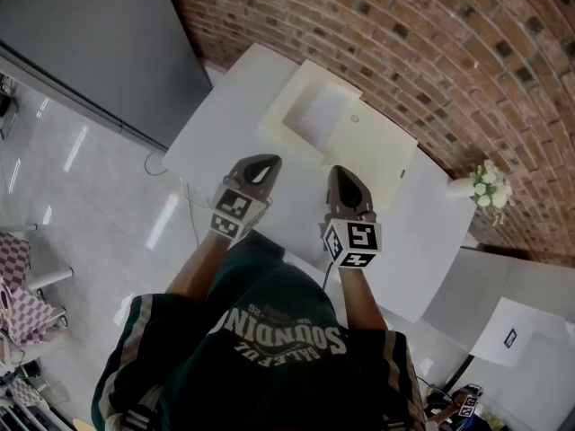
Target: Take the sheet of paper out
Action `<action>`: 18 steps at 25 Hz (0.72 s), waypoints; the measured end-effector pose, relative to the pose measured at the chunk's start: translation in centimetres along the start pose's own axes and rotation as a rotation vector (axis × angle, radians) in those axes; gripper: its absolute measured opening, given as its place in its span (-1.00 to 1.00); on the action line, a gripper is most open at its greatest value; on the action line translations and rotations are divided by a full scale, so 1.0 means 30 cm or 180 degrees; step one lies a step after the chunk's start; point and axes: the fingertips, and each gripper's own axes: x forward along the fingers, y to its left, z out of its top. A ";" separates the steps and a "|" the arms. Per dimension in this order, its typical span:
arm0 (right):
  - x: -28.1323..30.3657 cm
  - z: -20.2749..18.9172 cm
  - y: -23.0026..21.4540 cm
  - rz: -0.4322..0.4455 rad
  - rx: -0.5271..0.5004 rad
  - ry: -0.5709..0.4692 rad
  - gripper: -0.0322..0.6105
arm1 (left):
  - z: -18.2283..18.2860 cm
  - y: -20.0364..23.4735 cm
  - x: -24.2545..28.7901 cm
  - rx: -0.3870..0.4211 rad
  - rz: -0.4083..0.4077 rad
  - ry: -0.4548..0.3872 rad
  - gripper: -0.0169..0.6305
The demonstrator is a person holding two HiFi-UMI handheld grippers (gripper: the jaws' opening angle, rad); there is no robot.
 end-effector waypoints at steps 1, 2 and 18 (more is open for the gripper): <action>0.008 0.002 -0.006 -0.0007 0.0003 -0.0002 -0.89 | 0.001 0.002 0.008 0.0003 -0.0011 0.0003 -0.91; 0.016 0.003 -0.011 -0.0012 0.0007 -0.0002 -0.89 | 0.001 0.004 0.015 0.0005 -0.0018 0.0007 -0.91; 0.122 -0.019 -0.064 -0.0123 0.0115 0.0105 -0.89 | 0.000 0.090 0.125 -0.0005 -0.0144 0.0092 -0.91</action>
